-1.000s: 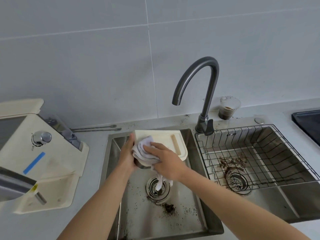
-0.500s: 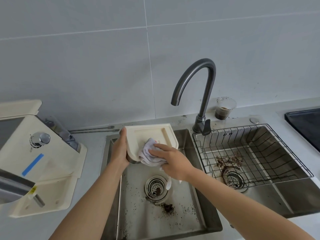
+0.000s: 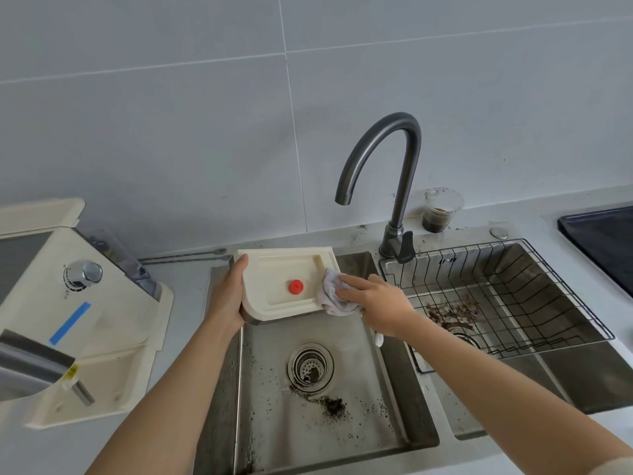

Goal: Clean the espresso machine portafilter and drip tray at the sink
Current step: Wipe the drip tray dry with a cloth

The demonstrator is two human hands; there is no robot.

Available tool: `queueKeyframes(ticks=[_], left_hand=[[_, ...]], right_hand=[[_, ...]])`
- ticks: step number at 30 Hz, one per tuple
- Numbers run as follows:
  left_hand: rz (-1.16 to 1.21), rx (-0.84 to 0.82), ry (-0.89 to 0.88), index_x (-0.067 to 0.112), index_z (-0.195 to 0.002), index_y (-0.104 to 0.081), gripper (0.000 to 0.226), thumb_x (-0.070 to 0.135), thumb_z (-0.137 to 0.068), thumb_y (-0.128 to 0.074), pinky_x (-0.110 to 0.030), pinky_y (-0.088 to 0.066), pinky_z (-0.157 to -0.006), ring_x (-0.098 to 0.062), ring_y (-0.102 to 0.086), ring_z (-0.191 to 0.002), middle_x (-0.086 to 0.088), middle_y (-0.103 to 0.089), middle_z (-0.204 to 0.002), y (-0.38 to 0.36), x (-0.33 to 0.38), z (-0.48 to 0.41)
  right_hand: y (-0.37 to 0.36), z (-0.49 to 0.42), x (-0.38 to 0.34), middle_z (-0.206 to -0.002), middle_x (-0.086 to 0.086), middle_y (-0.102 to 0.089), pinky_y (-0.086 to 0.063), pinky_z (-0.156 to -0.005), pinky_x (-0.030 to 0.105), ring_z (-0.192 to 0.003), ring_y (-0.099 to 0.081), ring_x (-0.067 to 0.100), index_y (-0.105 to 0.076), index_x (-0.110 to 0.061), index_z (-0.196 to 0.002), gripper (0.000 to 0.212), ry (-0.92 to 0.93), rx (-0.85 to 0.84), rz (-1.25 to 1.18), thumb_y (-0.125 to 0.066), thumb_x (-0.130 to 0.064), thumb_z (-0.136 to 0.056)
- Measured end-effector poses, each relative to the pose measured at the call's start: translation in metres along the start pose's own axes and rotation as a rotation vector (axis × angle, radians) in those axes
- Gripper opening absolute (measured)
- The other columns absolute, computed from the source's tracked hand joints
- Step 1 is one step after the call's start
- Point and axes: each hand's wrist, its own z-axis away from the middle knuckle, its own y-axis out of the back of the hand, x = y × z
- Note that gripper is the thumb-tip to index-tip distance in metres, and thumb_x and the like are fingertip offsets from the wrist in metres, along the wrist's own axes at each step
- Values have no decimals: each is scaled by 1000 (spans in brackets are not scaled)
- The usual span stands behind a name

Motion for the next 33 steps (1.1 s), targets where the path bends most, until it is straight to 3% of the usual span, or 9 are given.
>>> queueKeyframes(ticks=[5, 9, 11, 14, 18, 21, 23, 26, 33], left_hand=[[-20, -18, -20, 17, -107, -53, 23, 35, -93, -48, -32, -49, -71, -22, -59, -90, 1, -62, -91, 2, -4, 1], [-62, -67, -17, 18, -101, -59, 23, 37, -92, -51, -35, -50, -75, -23, -61, -90, -2, -64, -96, 2, -4, 1], [-100, -111, 8, 18, -99, -61, 27, 42, -89, -53, -39, -50, -80, -24, -62, -91, -7, -66, -99, -1, -6, 3], [-151, -217, 14, 13, -109, -63, 61, 60, -70, -63, -46, -49, -89, -27, -65, -96, -13, -69, -106, -10, -9, 7], [-125, -288, 33, 18, -85, -71, 63, 67, -45, -70, -33, -54, -68, -19, -70, -74, -5, -75, -80, -12, -11, 8], [-96, -294, 32, 14, -95, -69, 85, 73, -33, -75, -33, -57, -65, -24, -71, -78, -10, -74, -85, -7, -12, 8], [-84, -258, 46, 8, -103, -64, 78, 60, -47, -79, -36, -54, -72, -28, -67, -84, -11, -71, -90, -5, -10, 10], [-29, -190, 63, 7, -108, -57, 30, 24, -84, -61, -36, -50, -68, -27, -62, -82, -10, -65, -92, -3, -9, 9], [-41, -141, -5, 6, -111, -53, 23, 10, -88, -54, -38, -51, -72, -23, -60, -85, -8, -63, -93, -2, -4, 7]], right_hand=[[5, -8, 18, -151, -17, -26, -40, -76, 26, -114, -44, 21, -40, -38, -137, 55, -48, 21, 68, -39, -5, -93], [14, -17, 19, -139, -5, -48, -49, -88, 44, -118, -51, 30, -59, -23, -123, 57, -139, 338, -348, -44, 9, -79], [24, -24, 0, -133, 0, -54, -51, -84, 45, -113, -55, 34, -62, -17, -119, 56, -41, 470, -447, -47, 11, -74], [33, -33, -36, -134, 3, -54, -51, -82, 46, -108, -57, 37, -60, -18, -122, 54, 147, 526, -438, -49, 7, -76], [21, -39, -62, -144, 2, -43, -50, -70, 43, -98, -51, 35, -50, -21, -132, 62, 197, 372, -243, -44, 8, -78], [14, -35, -58, -140, 11, -48, -53, -66, 43, -88, -56, 41, -53, -16, -130, 66, 232, 378, -97, -61, 8, -69], [15, -33, -50, -150, 7, -32, -48, -82, 44, -105, -49, 39, -40, -20, -139, 65, 192, 283, 7, -57, 0, -80], [19, -28, -39, -156, -2, -12, -40, -90, 36, -118, -39, 31, -24, -29, -145, 66, 88, 152, 88, -39, 0, -89], [11, -32, -4, -151, -10, -23, -41, -79, 30, -126, -34, 29, -38, -32, -136, 65, -157, 94, -147, -34, 7, -84]])
